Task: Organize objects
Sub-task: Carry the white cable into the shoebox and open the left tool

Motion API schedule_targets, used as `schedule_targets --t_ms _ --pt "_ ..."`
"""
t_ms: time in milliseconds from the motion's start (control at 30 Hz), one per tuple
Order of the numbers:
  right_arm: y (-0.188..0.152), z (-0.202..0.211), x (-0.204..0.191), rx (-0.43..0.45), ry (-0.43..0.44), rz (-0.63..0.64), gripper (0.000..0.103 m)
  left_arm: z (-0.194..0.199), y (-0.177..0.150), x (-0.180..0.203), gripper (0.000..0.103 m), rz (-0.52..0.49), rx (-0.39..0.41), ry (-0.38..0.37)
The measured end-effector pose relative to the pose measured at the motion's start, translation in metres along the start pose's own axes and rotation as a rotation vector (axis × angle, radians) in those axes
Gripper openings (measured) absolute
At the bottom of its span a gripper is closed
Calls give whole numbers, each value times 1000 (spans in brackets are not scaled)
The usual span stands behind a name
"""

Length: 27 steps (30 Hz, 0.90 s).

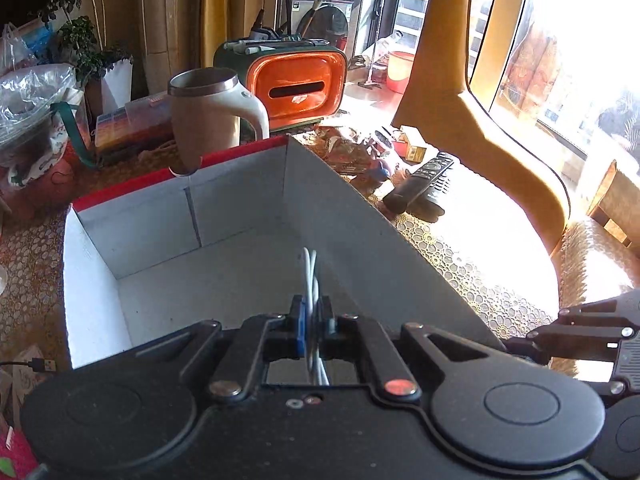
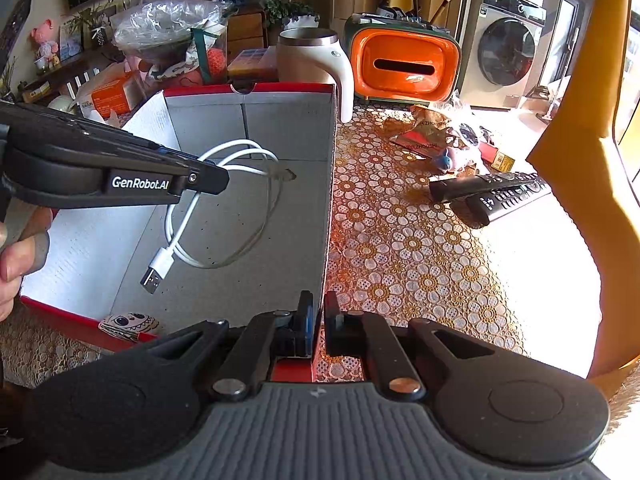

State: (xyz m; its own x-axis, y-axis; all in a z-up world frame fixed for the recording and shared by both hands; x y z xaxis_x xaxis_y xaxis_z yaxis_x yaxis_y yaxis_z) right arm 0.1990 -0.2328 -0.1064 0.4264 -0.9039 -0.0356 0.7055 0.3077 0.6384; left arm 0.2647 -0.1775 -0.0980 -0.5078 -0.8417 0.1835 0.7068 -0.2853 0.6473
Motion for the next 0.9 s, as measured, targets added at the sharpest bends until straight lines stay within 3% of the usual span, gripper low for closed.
schedule_targets --t_ms 267,367,533,667,900 --pt "1 -2 3 -3 11 1 5 -24 -7 -13 4 81 -80 -23" --pt "1 -2 3 -3 13 2 5 -30 -11 -16 6 80 -122 8" --pt "1 -2 2 -3 12 6 5 -33 -15 -22 24 99 -160 15" --pt "1 -2 2 -5 13 5 5 -25 -15 -23 62 84 -145 57" --pt "1 -2 2 -7 9 5 5 -6 -15 -23 64 77 -116 43"
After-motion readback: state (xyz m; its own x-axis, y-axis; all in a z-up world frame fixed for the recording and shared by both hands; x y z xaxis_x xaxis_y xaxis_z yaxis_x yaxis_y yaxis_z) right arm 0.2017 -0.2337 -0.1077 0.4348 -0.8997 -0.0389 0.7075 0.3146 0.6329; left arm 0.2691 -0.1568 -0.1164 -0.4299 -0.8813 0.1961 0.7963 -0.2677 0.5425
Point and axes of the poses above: each gripper's, at about its wrist camera, not at the fingertips, and z roughly against the way its jaws point, x to its right, y to its top, the point moved 4 cm from there along -z, roughly the way its jaws point, and after that the axes turned 7 degrees about -y, right-handed, at the moved point
